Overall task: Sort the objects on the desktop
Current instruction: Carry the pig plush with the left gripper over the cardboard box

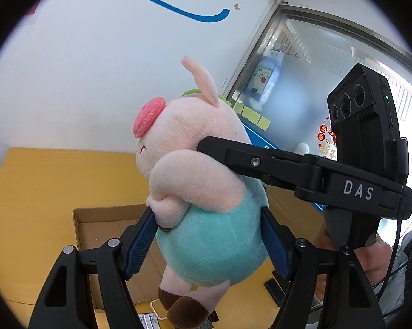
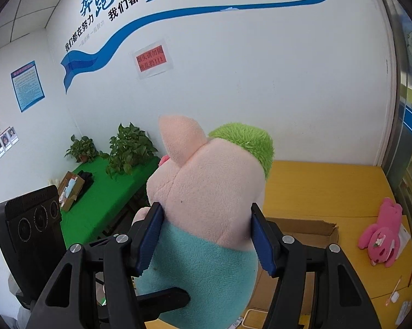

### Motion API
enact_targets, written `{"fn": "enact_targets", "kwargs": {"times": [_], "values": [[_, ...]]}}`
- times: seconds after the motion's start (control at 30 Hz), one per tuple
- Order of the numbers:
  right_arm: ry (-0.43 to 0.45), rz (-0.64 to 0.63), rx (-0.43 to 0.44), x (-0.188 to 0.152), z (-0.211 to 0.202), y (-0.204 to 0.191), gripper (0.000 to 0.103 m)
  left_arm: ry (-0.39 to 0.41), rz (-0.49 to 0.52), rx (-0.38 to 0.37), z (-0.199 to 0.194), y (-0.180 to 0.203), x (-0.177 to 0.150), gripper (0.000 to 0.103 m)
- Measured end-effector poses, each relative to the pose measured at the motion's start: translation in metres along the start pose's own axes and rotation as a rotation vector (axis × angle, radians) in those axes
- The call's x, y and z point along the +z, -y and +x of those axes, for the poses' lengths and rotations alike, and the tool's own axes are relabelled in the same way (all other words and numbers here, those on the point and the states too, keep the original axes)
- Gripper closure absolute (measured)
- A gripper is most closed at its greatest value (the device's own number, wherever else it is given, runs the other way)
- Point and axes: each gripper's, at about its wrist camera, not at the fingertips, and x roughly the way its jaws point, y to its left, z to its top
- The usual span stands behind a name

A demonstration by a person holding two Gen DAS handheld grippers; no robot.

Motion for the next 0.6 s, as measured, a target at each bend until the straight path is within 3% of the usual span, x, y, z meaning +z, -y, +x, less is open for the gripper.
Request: {"fn": "enact_targets", "kwargs": {"times": [0.27,0.43,0.6], "values": [[-0.110,0.080,0.082,-0.011,0.099,0.044,0.037,-0.111,-0.064,0.066,0.066,-0.069,-0.021,0.029],[-0.197,0.106,0.133,-0.042,0.191,0.093,0.036,-0.238,-0.171,0.115,0.139,-0.134,-0.044,0.029],[-0.279,0.230,0.190,-0.073,0.287,0.149,0.036,-0.347,-0.241,0.172,0.205,-0.190,-0.060,0.029]]}}
